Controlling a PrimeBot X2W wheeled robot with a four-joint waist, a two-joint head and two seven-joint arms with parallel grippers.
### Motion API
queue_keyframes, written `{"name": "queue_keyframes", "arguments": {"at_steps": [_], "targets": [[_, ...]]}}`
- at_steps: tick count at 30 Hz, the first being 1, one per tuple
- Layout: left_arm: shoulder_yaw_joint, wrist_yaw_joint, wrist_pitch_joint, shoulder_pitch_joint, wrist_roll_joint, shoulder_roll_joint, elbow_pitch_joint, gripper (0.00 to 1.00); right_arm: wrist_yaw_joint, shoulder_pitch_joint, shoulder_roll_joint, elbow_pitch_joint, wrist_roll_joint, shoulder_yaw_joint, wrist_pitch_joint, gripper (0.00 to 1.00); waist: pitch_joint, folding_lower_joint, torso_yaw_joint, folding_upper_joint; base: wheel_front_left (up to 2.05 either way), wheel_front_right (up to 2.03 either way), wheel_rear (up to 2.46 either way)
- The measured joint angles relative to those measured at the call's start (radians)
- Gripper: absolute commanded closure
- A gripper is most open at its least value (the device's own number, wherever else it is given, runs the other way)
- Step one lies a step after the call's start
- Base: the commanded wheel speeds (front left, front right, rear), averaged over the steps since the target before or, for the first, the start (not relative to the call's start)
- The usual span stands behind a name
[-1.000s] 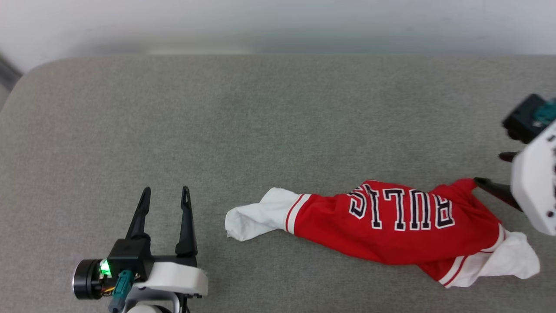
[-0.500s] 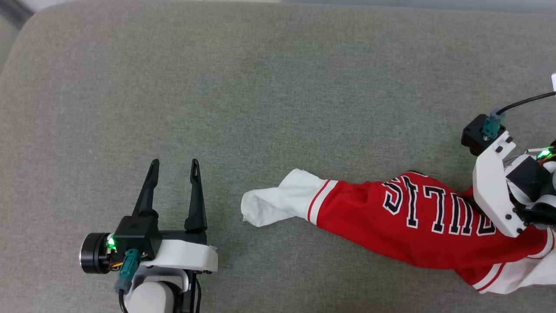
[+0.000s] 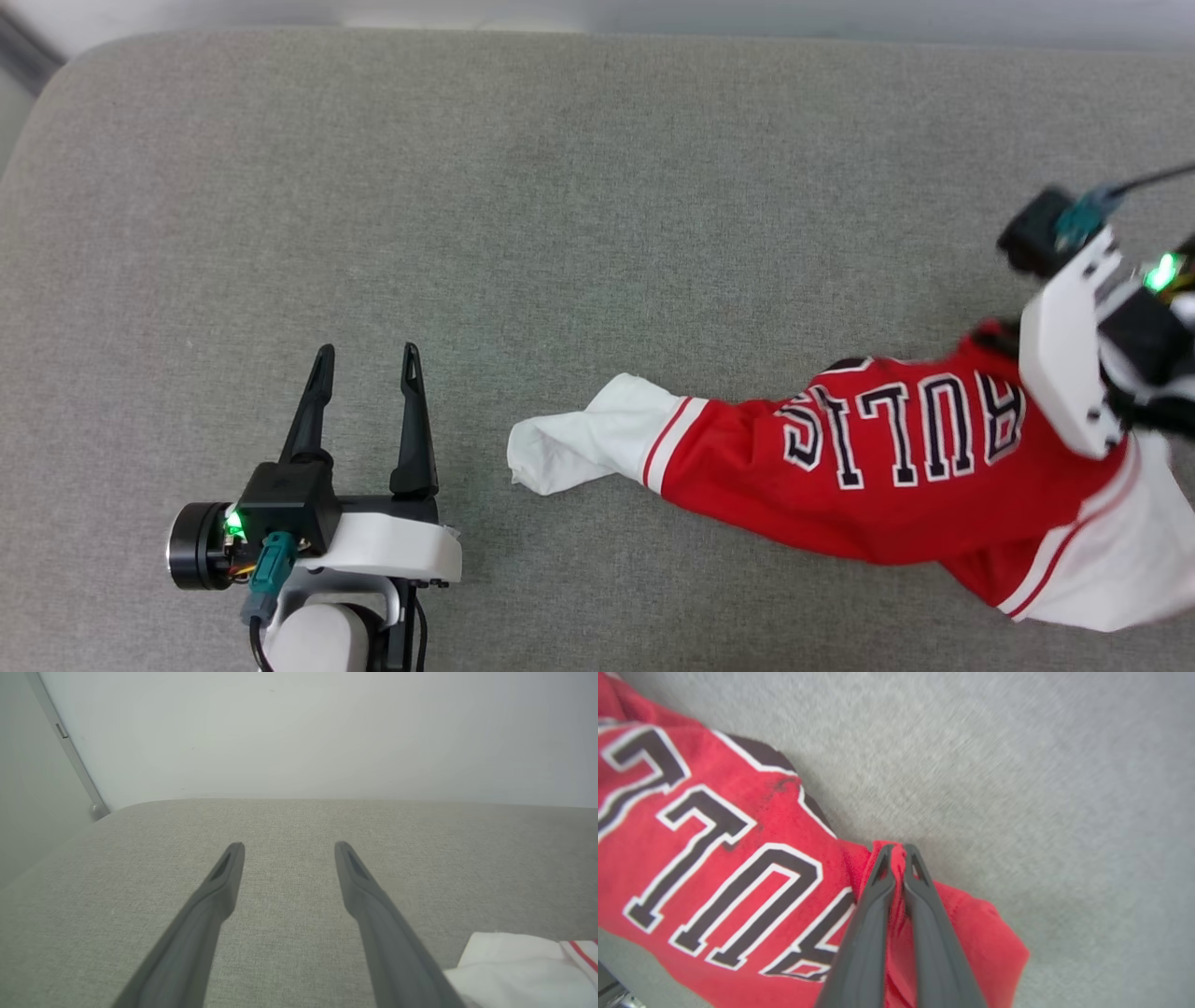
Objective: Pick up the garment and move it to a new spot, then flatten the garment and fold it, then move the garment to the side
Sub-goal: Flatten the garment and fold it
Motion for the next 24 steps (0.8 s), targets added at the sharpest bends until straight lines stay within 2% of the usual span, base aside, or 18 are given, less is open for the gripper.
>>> {"name": "queue_keyframes", "arguments": {"at_steps": [5, 10, 15, 20, 24], "targets": [[-0.006, 0.0, 0.0, 0.003, -0.004, 0.0, -0.001, 0.0, 0.0, -0.11, -0.011, -0.022, 0.011, -0.048, -0.104, 1.0, -0.02, -0.0001, 0.004, 0.0, 0.0, 0.0, 0.0], [-0.023, 0.003, 0.0, 0.004, -0.01, 0.0, -0.009, 0.0, 0.0, -0.181, 0.017, 0.04, -0.003, -0.078, -0.173, 1.0, -0.006, -0.0001, 0.022, 0.0, 0.0, 0.0, 0.0], [-0.038, 0.007, 0.0, -0.006, -0.018, 0.0, -0.012, 0.0, 0.0, -0.18, 0.103, 0.224, -0.015, -0.083, -0.225, 1.0, 0.028, -0.0001, 0.047, 0.0, 0.0, 0.0, 0.0], [-0.056, 0.008, 0.0, -0.029, -0.026, 0.0, -0.011, 0.0, 0.0, -0.114, 0.184, 0.447, -0.03, -0.035, -0.207, 1.0, 0.062, 0.0, 0.072, 0.0, 0.0, 0.0, 0.0], [-0.058, 0.009, 0.0, -0.041, -0.026, 0.0, -0.001, 0.0, 0.0, -0.1, 0.224, 0.542, -0.012, -0.039, -0.278, 1.0, 0.07, 0.0, 0.084, 0.0, 0.0, 0.0, 0.0]]}}
